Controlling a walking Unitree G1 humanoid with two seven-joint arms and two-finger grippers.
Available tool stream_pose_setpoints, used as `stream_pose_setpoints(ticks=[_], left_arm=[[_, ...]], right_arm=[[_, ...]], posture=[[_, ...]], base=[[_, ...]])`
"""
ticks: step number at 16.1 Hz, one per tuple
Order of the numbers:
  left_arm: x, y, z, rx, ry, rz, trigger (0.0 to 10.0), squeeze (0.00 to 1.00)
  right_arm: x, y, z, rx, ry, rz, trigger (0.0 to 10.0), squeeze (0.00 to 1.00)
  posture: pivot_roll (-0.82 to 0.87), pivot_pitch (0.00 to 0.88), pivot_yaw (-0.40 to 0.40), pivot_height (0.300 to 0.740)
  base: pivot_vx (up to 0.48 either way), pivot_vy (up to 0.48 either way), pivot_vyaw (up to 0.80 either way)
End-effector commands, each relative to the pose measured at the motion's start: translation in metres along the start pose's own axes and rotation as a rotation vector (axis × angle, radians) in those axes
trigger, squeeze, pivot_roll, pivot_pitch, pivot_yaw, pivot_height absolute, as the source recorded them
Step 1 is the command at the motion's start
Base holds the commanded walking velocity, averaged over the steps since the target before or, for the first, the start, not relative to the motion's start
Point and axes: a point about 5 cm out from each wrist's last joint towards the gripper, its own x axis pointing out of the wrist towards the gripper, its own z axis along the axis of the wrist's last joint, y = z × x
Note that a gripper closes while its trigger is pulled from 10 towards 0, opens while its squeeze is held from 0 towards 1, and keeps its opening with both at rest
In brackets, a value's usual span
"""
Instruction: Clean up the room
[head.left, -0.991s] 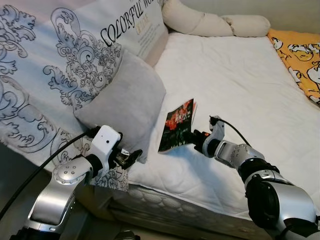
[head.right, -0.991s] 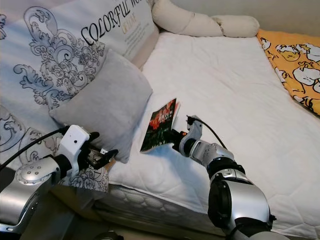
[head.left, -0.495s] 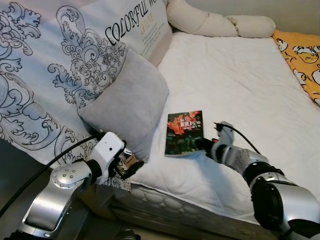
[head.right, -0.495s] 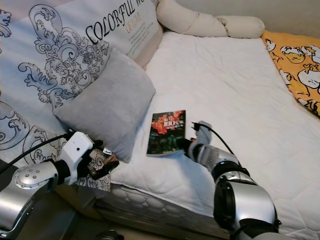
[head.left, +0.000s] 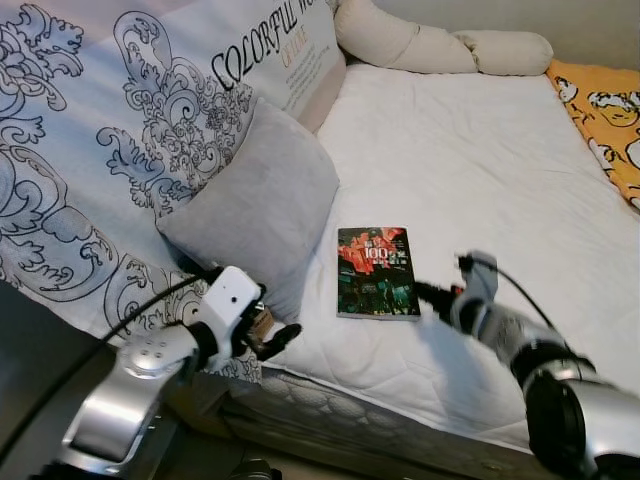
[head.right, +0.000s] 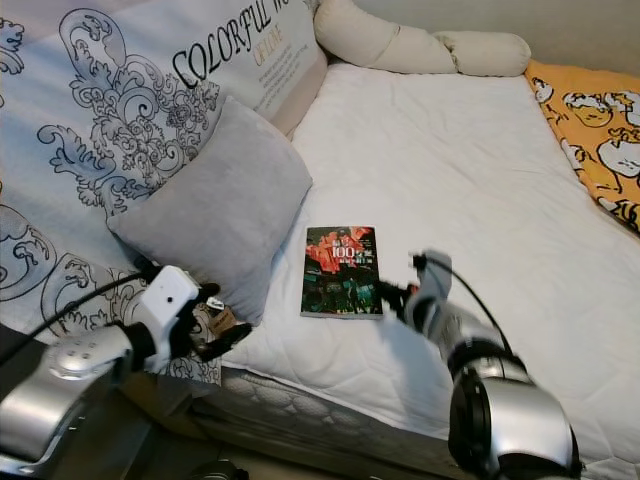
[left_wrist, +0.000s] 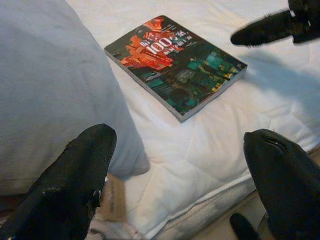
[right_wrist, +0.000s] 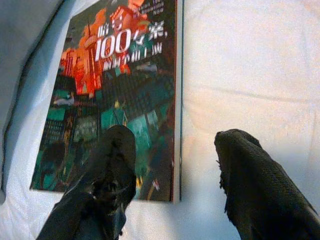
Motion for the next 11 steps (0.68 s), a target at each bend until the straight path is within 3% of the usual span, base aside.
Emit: stream_pose_setpoints(ticks=[1,2,3,4,6,7,8,9,11], left_arm=[[0.000,0.005,0.000,-0.028,-0.021,0.056,10.0,0.10],[0.001,0.006,0.001,-0.034,-0.032,0.076,10.0,0.10],[0.003,0.015,0.005,-0.080,-0.089,0.193,10.0,0.10],[0.003,0.017,0.006,-0.090,-0.106,0.227,10.0,0.10],[0.003,0.020,0.007,-0.118,-0.135,0.295,10.0,0.10],[0.004,0.023,0.005,-0.165,-0.142,0.364,10.0,0.11],[0.002,0.026,0.004,-0.193,-0.150,0.429,10.0,0.11],[0.001,0.028,0.004,-0.202,-0.162,0.464,10.0,0.12],[-0.002,0.029,0.004,-0.198,-0.168,0.482,10.0,0.11]], right_arm=[[-0.003,-0.001,0.013,-0.009,-0.092,0.022,10.0,1.00],[-0.004,-0.003,0.012,-0.012,-0.104,0.016,10.0,1.00],[-0.008,-0.009,0.014,0.011,-0.206,-0.016,10.0,1.00],[-0.009,-0.011,0.014,0.013,-0.234,-0.038,10.0,1.00],[-0.013,-0.010,0.010,-0.071,-0.286,-0.088,10.0,1.00],[-0.017,-0.003,0.006,-0.207,-0.347,-0.134,10.0,1.00],[-0.022,0.012,0.004,-0.260,-0.420,-0.121,10.0,1.00],[-0.029,0.026,0.005,-0.275,-0.491,-0.093,10.0,1.00],[-0.033,0.034,0.004,-0.265,-0.532,-0.090,10.0,1.00]], posture=[[0.05,0.000,-0.004,0.740],[0.04,0.000,-0.005,0.740],[0.03,0.000,-0.003,0.740],[0.02,0.000,-0.003,0.740],[0.00,0.000,0.003,0.740],[-0.02,0.000,0.006,0.740],[-0.03,0.000,0.017,0.740],[-0.03,0.000,0.009,0.740],[-0.01,0.000,-0.011,0.740]], base=[[0.000,0.000,0.00],[0.000,0.000,0.00],[0.000,0.000,0.00],[0.000,0.000,0.00],[0.000,0.000,0.00],[0.000,0.000,0.00],[0.000,-0.412,0.00],[0.000,-0.412,0.00],[0.000,-0.412,0.00]])
